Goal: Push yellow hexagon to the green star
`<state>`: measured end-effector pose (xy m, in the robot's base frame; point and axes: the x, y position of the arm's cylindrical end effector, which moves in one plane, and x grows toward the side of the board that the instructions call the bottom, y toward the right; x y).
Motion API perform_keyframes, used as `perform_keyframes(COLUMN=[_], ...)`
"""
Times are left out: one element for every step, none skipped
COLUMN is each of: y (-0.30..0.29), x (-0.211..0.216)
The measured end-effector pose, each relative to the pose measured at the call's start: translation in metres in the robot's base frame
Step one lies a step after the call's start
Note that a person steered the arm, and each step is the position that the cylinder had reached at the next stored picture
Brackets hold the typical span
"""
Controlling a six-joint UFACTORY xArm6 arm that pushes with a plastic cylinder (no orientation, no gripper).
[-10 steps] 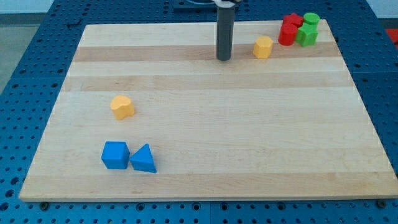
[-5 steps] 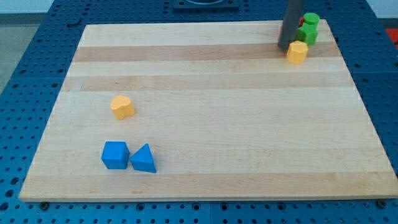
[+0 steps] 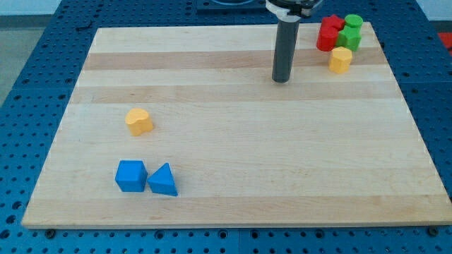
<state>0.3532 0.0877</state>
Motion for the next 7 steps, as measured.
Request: perform_keyframes(y=[0.023,0.061,0.086,0.087,0.089,0.1,0.093], x=[-0.006,-0.011,-0.012,-0.012,-0.026,-0.041,-0.037])
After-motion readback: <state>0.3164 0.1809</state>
